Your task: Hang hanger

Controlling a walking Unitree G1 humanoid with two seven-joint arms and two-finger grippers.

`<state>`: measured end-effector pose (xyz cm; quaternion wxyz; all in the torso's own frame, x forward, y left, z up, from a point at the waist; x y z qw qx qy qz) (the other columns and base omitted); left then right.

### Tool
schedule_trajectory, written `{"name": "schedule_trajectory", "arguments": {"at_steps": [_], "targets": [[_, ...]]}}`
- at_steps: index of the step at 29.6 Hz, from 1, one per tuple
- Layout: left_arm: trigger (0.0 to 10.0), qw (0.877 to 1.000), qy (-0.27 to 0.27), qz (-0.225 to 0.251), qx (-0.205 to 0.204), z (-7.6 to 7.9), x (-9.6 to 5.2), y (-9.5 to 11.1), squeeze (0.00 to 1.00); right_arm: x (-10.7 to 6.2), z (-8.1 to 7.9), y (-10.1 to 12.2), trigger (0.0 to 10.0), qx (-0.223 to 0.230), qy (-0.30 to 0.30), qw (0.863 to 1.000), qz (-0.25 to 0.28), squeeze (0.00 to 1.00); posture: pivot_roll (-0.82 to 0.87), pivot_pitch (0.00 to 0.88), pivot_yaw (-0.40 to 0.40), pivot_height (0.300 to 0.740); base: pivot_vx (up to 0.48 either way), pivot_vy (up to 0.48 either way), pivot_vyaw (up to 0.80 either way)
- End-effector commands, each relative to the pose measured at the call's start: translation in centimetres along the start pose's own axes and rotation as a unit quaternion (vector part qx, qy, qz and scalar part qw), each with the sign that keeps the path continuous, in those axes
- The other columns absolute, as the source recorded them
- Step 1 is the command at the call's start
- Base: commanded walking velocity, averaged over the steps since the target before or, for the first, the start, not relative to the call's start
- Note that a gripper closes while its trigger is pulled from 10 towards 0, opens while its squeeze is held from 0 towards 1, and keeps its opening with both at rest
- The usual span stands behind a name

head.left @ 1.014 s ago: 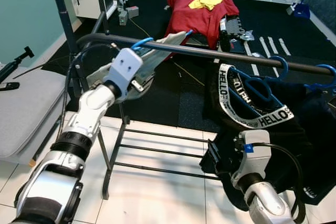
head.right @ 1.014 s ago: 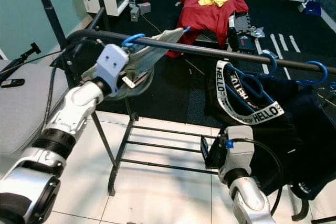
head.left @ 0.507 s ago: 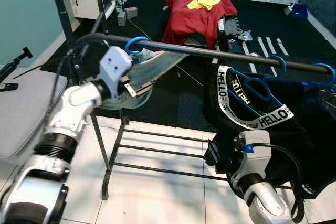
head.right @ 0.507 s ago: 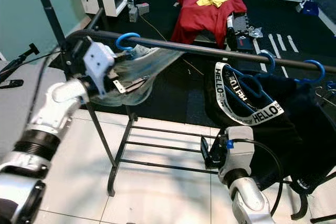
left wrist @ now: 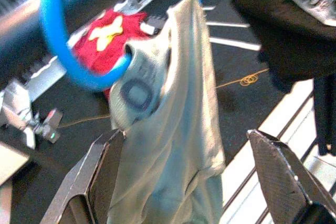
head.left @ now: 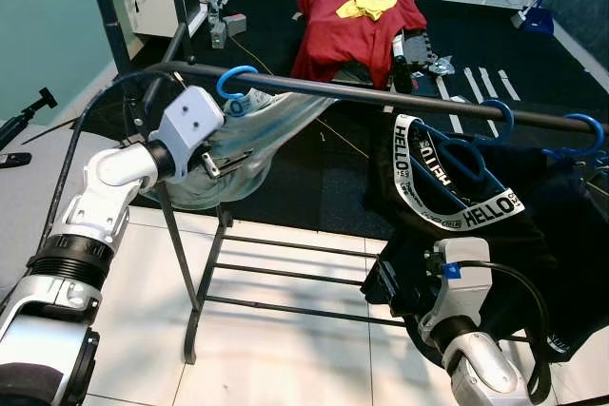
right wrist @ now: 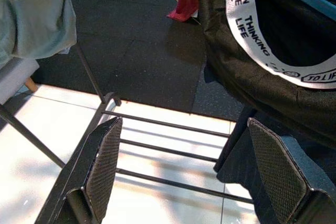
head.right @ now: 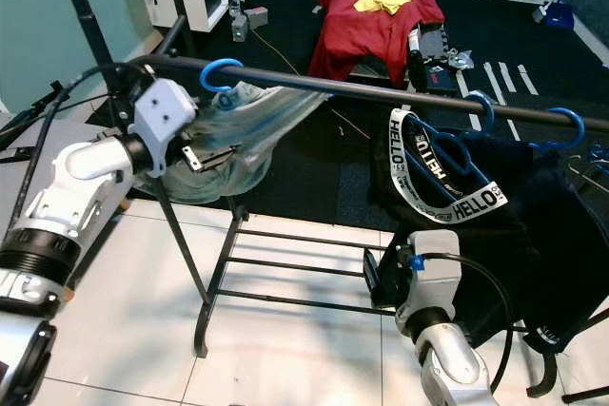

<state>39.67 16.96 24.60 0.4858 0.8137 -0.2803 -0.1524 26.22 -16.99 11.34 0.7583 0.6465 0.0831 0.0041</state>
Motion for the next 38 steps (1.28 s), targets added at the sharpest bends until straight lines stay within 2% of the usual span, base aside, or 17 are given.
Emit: {"name": "schedule_trajectory", "arguments": {"at_steps": [1,9,18,21,24,27,28,29,30,31,35,38], "targets": [[10.0,1.0,0.006,-0.026,0.002,-0.2,-0.2,-0.8,0.0,-0.3,0.2,-0.1,10.0,0.001,-0.005,1.0,-0.005,0.0,-0.02,0.143,-0.033,0.74,0.0,0.0,0.0],[10.0,0.999,0.025,-0.039,-0.017,0.3,0.6,-1.4,0.0,-0.3,0.2,-0.1,10.0,0.002,-0.007,1.0,-0.004,0.0,-0.03,0.148,-0.03,0.74,0.0,0.0,0.0],[10.0,0.996,0.079,-0.033,-0.024,-0.5,1.3,-1.2,0.0,-0.3,0.2,-0.1,10.0,0.003,-0.009,1.0,-0.004,0.0,-0.03,0.15,-0.026,0.74,0.0,0.0,0.0],[10.0,0.996,0.074,-0.042,-0.032,-0.1,1.5,-1.7,0.0,-0.3,0.2,-0.1,10.0,0.004,-0.009,1.0,-0.004,0.0,-0.03,0.15,-0.025,0.74,0.0,0.0,0.0],[10.0,0.996,0.051,-0.063,-0.04,1.4,1.7,-2.9,0.0,-0.3,0.2,-0.1,10.0,0.005,-0.01,1.0,-0.004,0.0,-0.03,0.151,-0.024,0.74,0.0,0.0,0.0],[10.0,0.994,0.055,-0.08,-0.051,2.4,2.0,-4.1,0.0,-0.4,0.2,-0.1,10.0,0.005,-0.01,1.0,-0.004,0.0,-0.03,0.151,-0.025,0.74,0.0,0.0,0.0],[8.9,0.993,0.06,-0.085,-0.054,2.5,2.1,-4.3,0.0,-0.4,0.2,-0.1,10.0,0.006,-0.01,1.0,-0.004,0.0,-0.03,0.151,-0.025,0.74,0.0,0.0,0.0],[3.5,0.992,0.069,-0.084,-0.061,2.6,2.1,-4.5,0.0,-0.3,0.2,-0.1,10.0,0.006,-0.011,1.0,-0.004,0.0,-0.03,0.152,-0.024,0.74,0.0,0.0,0.0],[3.5,0.992,0.075,-0.083,-0.066,2.6,2.1,-4.6,0.0,-0.3,0.2,-0.1,10.0,0.006,-0.011,1.0,-0.004,0.0,-0.03,0.152,-0.024,0.74,0.0,0.0,0.0],[0.0,0.991,0.085,-0.078,-0.068,2.4,2.2,-4.6,0.0,-0.3,0.2,0.0,10.0,0.006,-0.011,1.0,-0.004,0.0,-0.04,0.151,-0.024,0.74,0.0,0.0,0.0],[0.0,0.99,0.103,-0.062,-0.073,2.1,2.3,-4.2,0.0,-0.3,0.2,0.0,10.0,0.006,-0.012,1.0,-0.004,0.0,-0.04,0.151,-0.024,0.74,0.0,0.0,0.0],[0.0,0.99,0.117,-0.041,-0.072,1.1,2.2,-3.2,0.0,-0.3,0.2,0.0,10.0,0.006,-0.013,1.0,-0.004,0.0,-0.03,0.152,-0.025,0.74,0.0,0.0,0.0]]}}
Point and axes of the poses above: a point about 5 cm out from each wrist's last joint towards the gripper, its own x axis pointing out of the wrist towards the gripper, its own y axis along the axis of the wrist's last joint, z = x × y, the point moved 3 cm from there along x, pointing out of the wrist towards the gripper, and after that the axes turned 10 degrees about -x, right-handed, at the moved point
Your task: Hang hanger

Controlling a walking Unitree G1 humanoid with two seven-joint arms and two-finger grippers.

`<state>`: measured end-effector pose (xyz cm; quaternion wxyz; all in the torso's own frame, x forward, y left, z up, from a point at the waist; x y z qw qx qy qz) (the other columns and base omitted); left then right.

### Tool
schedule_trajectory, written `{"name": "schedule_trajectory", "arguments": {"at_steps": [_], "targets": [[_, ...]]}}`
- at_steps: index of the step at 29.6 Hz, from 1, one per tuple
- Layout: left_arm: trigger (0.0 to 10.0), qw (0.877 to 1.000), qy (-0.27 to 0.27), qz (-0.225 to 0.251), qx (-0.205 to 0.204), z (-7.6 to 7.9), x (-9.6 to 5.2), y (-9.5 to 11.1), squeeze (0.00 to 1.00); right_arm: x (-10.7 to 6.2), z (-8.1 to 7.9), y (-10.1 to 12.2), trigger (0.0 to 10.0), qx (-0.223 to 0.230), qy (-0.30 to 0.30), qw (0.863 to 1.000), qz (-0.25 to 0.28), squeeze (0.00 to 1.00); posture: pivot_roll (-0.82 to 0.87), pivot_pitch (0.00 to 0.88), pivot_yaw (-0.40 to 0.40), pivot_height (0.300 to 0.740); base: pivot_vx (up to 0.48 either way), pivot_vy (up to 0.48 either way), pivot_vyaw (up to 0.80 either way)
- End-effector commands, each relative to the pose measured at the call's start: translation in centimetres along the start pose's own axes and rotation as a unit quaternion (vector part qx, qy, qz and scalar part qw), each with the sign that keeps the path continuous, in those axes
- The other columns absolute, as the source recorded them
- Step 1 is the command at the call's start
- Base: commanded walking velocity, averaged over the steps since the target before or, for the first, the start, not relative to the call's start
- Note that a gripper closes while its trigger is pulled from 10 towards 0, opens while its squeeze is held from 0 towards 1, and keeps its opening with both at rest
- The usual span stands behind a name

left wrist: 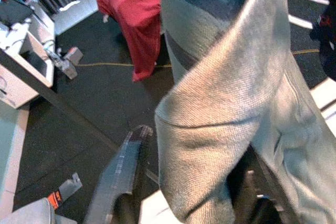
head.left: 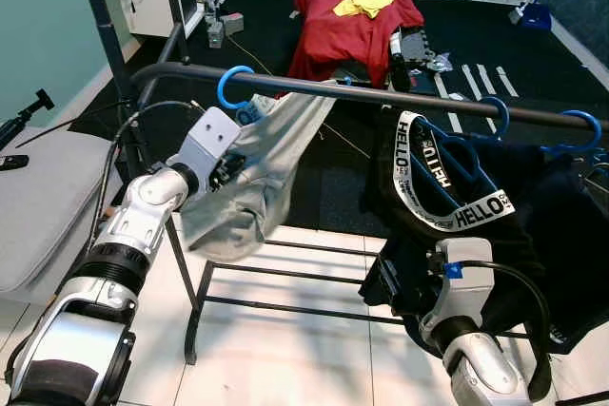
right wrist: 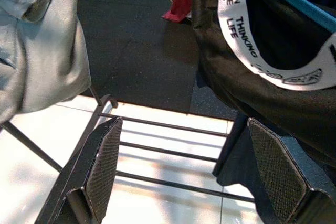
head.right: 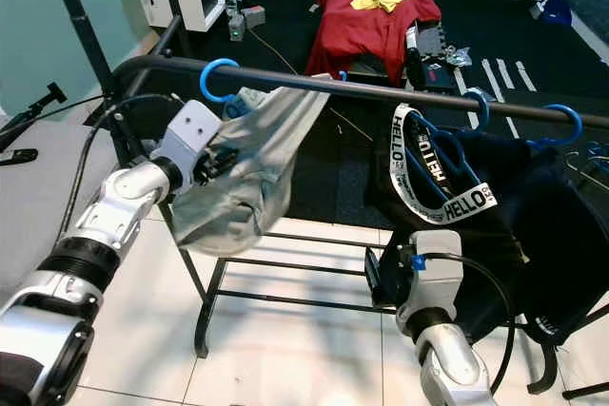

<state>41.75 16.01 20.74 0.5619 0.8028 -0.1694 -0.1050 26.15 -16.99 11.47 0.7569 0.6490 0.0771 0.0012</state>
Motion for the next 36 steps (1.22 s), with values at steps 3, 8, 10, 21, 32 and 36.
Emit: {"name": "schedule_trajectory", "arguments": {"at_steps": [3,8,10,21,32,36], "targets": [[0.0,1.0,0.009,0.018,-0.001,-0.7,0.0,1.0,0.0,-0.2,0.2,-0.1,10.0,0.003,-0.006,1.0,-0.006,0.0,-0.03,0.151,-0.027,0.74,0.0,0.0,0.0],[0.0,0.999,0.018,0.032,0.007,-1.8,-0.4,1.9,0.0,-0.2,0.3,-0.1,10.0,0.003,-0.005,1.0,-0.006,0.0,-0.03,0.15,-0.028,0.74,0.0,0.0,0.0],[0.0,0.999,0.018,0.032,0.007,-1.8,-0.4,1.9,0.0,-0.2,0.3,-0.1,10.0,0.003,-0.005,1.0,-0.006,0.0,-0.03,0.15,-0.028,0.74,0.0,0.0,0.0],[0.0,0.987,-0.09,0.13,0.037,-2.5,-4.5,7.3,0.0,-0.2,0.4,-0.2,10.0,0.003,-0.004,1.0,-0.008,0.0,-0.03,0.155,-0.039,0.74,0.0,0.0,0.0],[0.0,0.967,-0.206,0.153,0.003,0.1,-7.8,8.0,0.0,-0.2,0.5,-0.2,10.0,0.003,-0.002,1.0,-0.01,0.0,-0.03,0.153,-0.044,0.74,0.0,0.0,0.0],[0.4,0.961,-0.22,0.168,-0.013,0.4,-8.4,8.8,0.0,-0.2,0.5,-0.3,10.0,0.003,-0.002,1.0,-0.01,0.0,-0.03,0.153,-0.045,0.74,0.0,0.0,0.0]]}}
Point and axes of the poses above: a point about 5 cm out from each wrist's last joint towards the gripper, its own x axis pointing out of the wrist towards the gripper, its own y axis along the axis of the wrist's last joint, z = x × y, the point moved 3 cm from there along x, pointing out of the wrist towards the gripper, and after that the axes turned 10 degrees about -x, right-handed, at the moved point
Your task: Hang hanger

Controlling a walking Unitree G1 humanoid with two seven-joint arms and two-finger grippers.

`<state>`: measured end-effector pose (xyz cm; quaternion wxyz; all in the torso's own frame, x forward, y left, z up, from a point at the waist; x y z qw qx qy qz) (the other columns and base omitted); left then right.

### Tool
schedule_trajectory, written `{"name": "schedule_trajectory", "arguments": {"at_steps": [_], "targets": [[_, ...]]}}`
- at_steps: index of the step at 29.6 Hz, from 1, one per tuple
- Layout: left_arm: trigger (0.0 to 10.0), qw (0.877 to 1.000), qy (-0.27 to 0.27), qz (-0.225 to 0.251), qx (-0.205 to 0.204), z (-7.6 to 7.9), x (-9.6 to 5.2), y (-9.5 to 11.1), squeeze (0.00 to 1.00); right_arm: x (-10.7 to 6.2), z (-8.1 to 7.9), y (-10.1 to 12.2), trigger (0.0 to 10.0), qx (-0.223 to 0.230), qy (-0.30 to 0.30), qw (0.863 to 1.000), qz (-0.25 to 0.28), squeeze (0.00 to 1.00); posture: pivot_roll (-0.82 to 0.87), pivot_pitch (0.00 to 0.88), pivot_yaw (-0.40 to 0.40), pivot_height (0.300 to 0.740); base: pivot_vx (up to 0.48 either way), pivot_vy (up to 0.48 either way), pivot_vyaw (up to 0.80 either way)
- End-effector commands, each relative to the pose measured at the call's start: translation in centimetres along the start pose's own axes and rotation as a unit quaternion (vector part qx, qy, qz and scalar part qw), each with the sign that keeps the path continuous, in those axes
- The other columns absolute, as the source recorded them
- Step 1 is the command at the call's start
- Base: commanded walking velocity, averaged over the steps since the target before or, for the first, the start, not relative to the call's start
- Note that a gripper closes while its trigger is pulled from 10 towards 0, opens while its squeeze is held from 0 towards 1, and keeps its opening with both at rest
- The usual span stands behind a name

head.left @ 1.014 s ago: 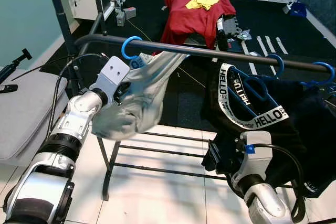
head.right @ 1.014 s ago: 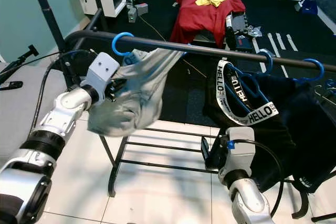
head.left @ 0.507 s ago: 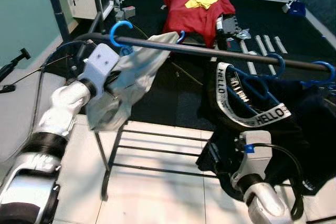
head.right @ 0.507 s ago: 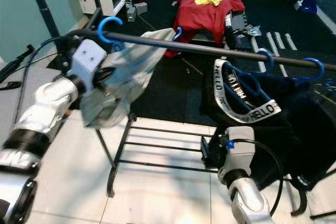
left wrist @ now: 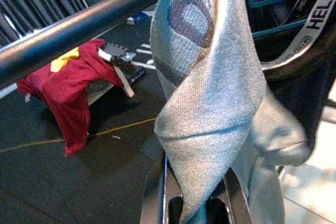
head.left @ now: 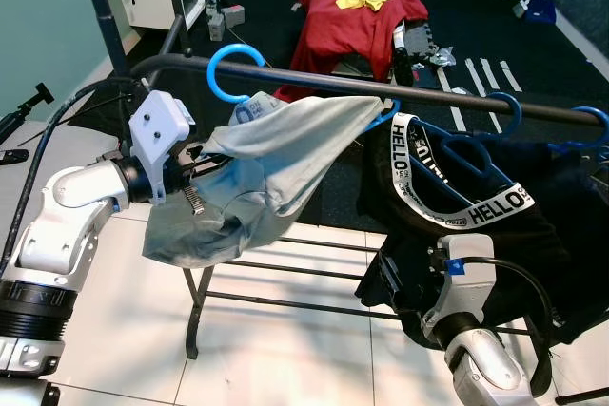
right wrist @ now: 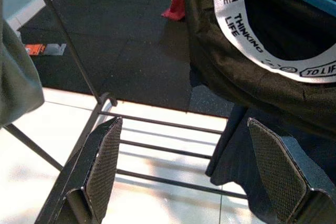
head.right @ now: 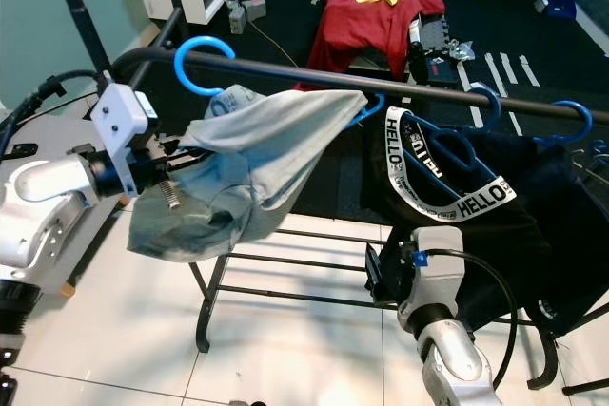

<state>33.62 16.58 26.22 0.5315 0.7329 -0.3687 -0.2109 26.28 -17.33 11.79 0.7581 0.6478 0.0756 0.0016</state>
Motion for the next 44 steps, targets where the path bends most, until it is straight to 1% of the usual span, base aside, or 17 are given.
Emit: {"name": "schedule_trajectory", "arguments": {"at_steps": [1,2,3,6,7,9,10,11,17,18,22,23,28,31,32,38,44], "targets": [[0.4,0.998,-0.013,0.059,0.011,0.2,-0.2,2.7,0.0,-0.2,0.1,-0.5,10.0,0.005,-0.001,1.0,-0.012,0.0,-0.03,0.153,-0.045,0.74,0.0,0.0,0.0],[0.4,0.998,-0.013,0.059,0.011,0.2,-0.2,2.7,0.0,-0.2,0.1,-0.5,10.0,0.005,-0.001,1.0,-0.012,0.0,-0.03,0.153,-0.045,0.74,0.0,0.0,0.0],[2.8,0.997,-0.044,0.064,0.003,1.4,0.0,3.1,0.0,-0.2,0.2,-0.6,10.0,0.006,0.0,1.0,-0.012,0.0,-0.02,0.147,-0.046,0.74,0.0,0.0,0.0],[2.8,0.997,-0.044,0.064,0.003,1.4,0.0,3.1,0.0,-0.2,0.2,-0.6,10.0,0.006,0.0,1.0,-0.012,0.0,-0.02,0.147,-0.046,0.74,0.0,0.0,0.0],[4.2,0.995,-0.087,0.047,-0.004,3.5,0.4,2.5,0.0,-0.1,0.2,-0.6,10.0,0.007,0.0,1.0,-0.013,0.0,-0.02,0.147,-0.044,0.74,0.0,0.0,0.0],[4.2,0.995,-0.087,0.047,-0.004,3.5,0.4,2.5,0.0,-0.1,0.2,-0.6,10.0,0.007,0.0,1.0,-0.013,0.0,-0.02,0.147,-0.044,0.74,0.0,0.0,0.0],[6.3,0.992,-0.129,-0.006,-0.001,5.8,0.6,0.5,0.0,-0.1,0.2,-0.6,10.0,0.007,0.0,1.0,-0.013,0.0,-0.02,0.151,-0.039,0.74,0.0,0.0,0.0],[7.5,0.987,-0.157,-0.047,-0.002,7.4,0.5,-1.3,0.0,-0.1,0.2,-0.6,10.0,0.008,-0.001,1.0,-0.013,0.0,-0.02,0.151,-0.039,0.74,0.0,0.0,0.0],[7.5,0.982,-0.171,-0.074,-0.005,8.3,0.3,-2.3,0.0,-0.1,0.2,-0.6,10.0,0.008,-0.001,1.0,-0.013,0.0,-0.02,0.151,-0.039,0.74,0.0,0.0,0.0],[10.0,0.979,-0.173,-0.108,-0.018,9.2,0.0,-4.1,0.0,-0.1,0.2,-0.5,10.0,0.009,-0.001,1.0,-0.014,0.0,-0.02,0.155,-0.036,0.74,0.0,0.0,0.0],[10.0,0.973,-0.176,-0.144,-0.03,10.0,-0.6,-6.0,0.0,-0.1,0.4,-0.6,10.0,0.018,-0.003,1.0,-0.015,0.0,-0.02,0.157,-0.036,0.74,0.0,0.0,0.0],[10.0,0.968,-0.168,-0.182,-0.032,10.1,-1.3,-7.6,0.0,0.1,0.7,-0.5,10.0,0.039,-0.01,0.999,-0.016,0.0,-0.01,0.159,-0.036,0.74,-0.296,0.0,0.0],[10.0,0.965,-0.152,-0.212,-0.027,9.6,-2.2,-8.8,0.0,0.3,0.9,-0.4,10.0,0.056,-0.008,0.998,-0.014,0.0,-0.01,0.159,-0.037,0.74,-0.361,0.0,0.0],[10.0,0.962,-0.135,-0.238,-0.018,8.7,-3.0,-9.4,0.0,0.6,1.1,-0.1,10.0,0.065,0.0,0.998,-0.009,0.0,-0.01,0.158,-0.039,0.74,-0.446,0.0,0.0],[10.0,0.957,-0.097,-0.273,0.005,6.5,-4.5,-9.7,0.0,1.4,1.6,0.5,10.0,0.063,0.013,0.998,0.001,0.0,0.0,0.155,-0.045,0.74,-0.461,0.0,0.0],[10.0,0.957,-0.07,-0.282,0.009,5.7,-5.0,-9.6,0.0,1.7,1.6,0.8,10.0,0.059,0.02,0.998,0.003,0.0,0.0,0.156,-0.05,0.74,-0.458,0.0,0.0],[10.0,0.973,-0.069,-0.216,-0.049,8.3,-2.8,-9.1,0.0,1.7,0.6,0.9,10.0,0.054,0.046,0.997,0.002,0.0,0.01,0.16,-0.06,0.74,-0.461,0.0,0.0]]}}
Point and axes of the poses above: a point about 5 cm out from each wrist's last joint towards the gripper, its own x axis pointing out of the wrist towards the gripper, its own y axis along the axis of the wrist's last joint, z = x × y, the point moved 3 cm from there along x, pointing out of the wrist towards the gripper, and after that the axes turned 10 degrees about -x, right-handed, at the moved point
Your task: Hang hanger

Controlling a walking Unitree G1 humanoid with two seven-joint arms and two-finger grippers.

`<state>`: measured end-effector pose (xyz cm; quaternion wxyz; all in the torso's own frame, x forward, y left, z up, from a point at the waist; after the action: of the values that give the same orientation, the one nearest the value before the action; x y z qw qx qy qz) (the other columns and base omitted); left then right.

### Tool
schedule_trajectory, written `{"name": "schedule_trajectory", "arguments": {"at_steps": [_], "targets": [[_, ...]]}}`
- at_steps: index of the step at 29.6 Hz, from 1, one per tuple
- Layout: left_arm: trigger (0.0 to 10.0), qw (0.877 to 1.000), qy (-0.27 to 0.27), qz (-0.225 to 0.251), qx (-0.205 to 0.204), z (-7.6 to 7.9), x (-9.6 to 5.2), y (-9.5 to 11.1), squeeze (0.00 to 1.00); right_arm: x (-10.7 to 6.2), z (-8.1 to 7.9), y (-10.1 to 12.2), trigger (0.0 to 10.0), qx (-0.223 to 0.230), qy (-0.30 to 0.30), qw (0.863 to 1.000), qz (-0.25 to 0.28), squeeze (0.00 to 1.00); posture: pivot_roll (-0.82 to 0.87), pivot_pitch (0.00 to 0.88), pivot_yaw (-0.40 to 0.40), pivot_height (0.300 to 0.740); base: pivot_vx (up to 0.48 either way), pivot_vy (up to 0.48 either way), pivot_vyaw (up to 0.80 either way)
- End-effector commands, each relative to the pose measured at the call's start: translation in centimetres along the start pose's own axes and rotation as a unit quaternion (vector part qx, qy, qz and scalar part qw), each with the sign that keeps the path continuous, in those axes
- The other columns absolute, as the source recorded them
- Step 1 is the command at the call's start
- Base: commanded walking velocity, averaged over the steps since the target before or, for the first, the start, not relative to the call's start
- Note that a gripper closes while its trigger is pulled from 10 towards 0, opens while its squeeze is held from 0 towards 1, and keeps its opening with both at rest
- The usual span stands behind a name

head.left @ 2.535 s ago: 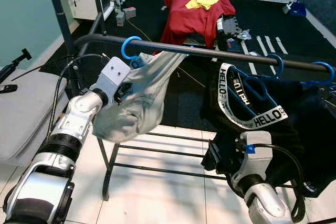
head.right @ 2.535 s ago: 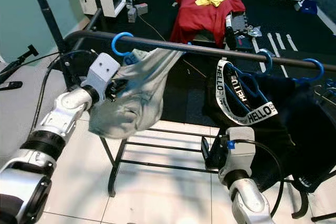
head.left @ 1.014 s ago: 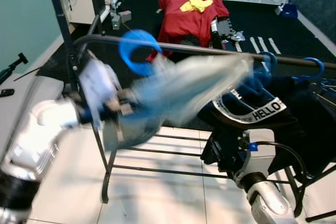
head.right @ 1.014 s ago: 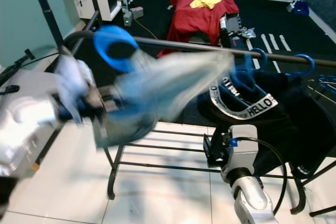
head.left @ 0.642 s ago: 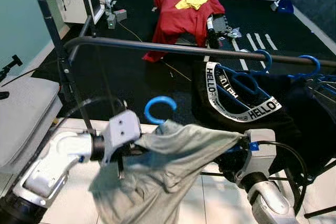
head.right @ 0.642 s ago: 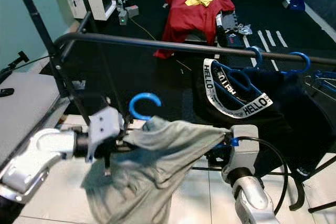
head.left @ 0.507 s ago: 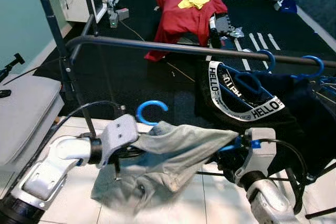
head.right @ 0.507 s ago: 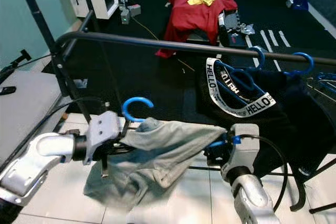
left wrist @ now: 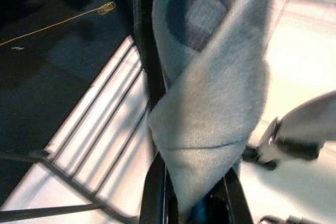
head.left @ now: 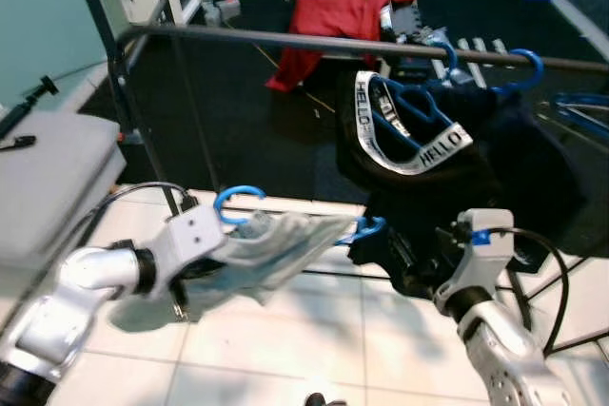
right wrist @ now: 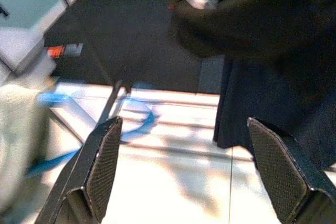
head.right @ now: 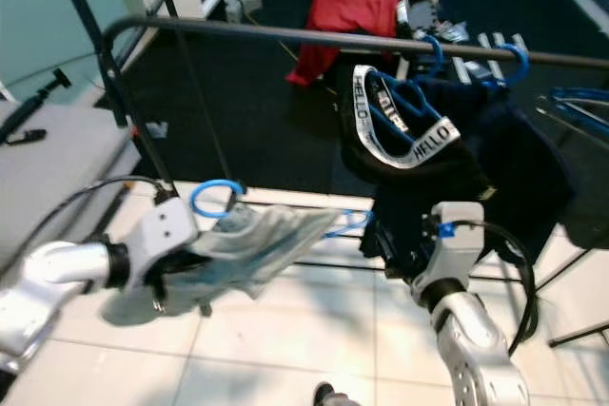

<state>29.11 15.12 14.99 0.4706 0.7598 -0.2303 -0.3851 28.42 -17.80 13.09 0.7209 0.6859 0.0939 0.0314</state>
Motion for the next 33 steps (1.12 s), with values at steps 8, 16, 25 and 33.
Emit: {"name": "schedule_trajectory", "arguments": {"at_steps": [8,16,25,33], "targets": [[10.0,0.999,0.002,0.022,-0.024,0.8,1.2,0.1,0.0,-0.1,-0.6,-0.1,10.0,-0.012,0.035,0.999,-0.002,0.0,0.0,0.161,-0.063,0.74,-0.445,0.0,0.0],[10.0,0.999,0.026,0.024,-0.024,-0.1,1.0,0.3,0.0,-0.2,-0.9,0.2,10.0,-0.011,0.047,0.999,0.006,0.0,0.01,0.162,-0.063,0.74,-0.42,0.0,0.7],[10.0,0.998,0.037,0.03,-0.029,-0.1,1.2,0.4,0.0,0.0,-1.2,0.5,10.0,-0.012,0.057,0.998,0.012,0.0,0.02,0.163,-0.07,0.74,-0.41,0.0,0.8],[10.0,0.988,0.101,0.061,-0.1,-0.3,2.0,0.1,0.0,0.1,-1.6,0.7,10.0,-0.018,0.068,0.997,0.017,0.0,0.03,0.162,-0.073,0.74,-0.099,0.0,0.8]]}}
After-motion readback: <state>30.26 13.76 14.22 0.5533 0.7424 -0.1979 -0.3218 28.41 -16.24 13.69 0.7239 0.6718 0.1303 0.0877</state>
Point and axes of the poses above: a point about 5 cm out from each wrist's last joint towards the gripper, its own x axis pointing out of the wrist towards the gripper, its own y axis along the axis of the wrist's last joint, z = x × y, the point moved 3 cm from there along x, pointing out of the wrist towards the gripper, and after that the axes turned 10 degrees about -x, right-handed, at the moved point
